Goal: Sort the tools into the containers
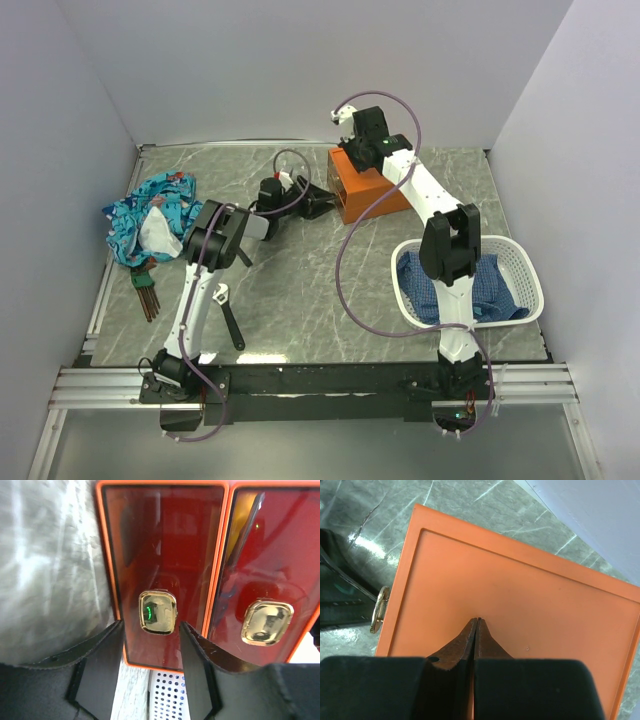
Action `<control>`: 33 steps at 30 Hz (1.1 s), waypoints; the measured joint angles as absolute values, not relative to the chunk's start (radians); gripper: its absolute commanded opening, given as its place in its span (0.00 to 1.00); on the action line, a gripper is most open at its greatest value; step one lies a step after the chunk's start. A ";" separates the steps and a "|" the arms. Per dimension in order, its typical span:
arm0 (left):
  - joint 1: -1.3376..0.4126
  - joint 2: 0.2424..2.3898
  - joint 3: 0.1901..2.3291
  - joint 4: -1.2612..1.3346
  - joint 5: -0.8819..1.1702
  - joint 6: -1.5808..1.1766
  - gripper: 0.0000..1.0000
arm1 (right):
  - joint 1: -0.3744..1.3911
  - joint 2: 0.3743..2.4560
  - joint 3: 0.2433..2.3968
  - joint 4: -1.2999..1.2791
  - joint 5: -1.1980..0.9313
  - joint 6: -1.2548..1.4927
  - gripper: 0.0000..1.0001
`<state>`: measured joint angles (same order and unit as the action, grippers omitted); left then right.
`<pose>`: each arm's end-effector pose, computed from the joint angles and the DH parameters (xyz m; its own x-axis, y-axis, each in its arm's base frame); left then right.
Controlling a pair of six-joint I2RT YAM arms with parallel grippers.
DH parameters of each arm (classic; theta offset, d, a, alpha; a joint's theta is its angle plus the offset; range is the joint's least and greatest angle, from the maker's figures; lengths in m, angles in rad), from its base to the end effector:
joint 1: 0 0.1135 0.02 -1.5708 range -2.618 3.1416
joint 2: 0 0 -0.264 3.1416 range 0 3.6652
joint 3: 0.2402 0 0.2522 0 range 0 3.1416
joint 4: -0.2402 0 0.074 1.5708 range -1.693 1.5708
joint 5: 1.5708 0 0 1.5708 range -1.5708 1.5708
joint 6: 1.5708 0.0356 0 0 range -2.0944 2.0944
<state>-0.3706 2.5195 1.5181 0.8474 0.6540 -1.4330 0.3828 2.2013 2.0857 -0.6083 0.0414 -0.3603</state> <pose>0.4752 -0.2079 0.0777 -0.8594 -0.5095 -0.0433 -0.0252 0.1267 -0.9916 0.4718 0.1884 0.2855 -0.4535 -0.5623 -0.6915 -0.5389 0.7909 -0.2898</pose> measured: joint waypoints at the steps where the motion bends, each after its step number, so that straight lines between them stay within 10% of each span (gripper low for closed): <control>1: -0.376 2.527 1.524 0.856 0.654 -1.438 0.51 | 0.383 2.201 2.084 -0.606 0.043 -0.361 0.00; 16: -0.382 2.560 1.541 0.945 0.650 -1.488 0.08 | 0.392 2.194 2.063 -0.586 0.070 -0.366 0.00; 33: -0.252 2.337 1.169 0.999 0.681 -1.427 0.02 | 0.400 2.192 2.056 -0.578 0.092 -0.391 0.00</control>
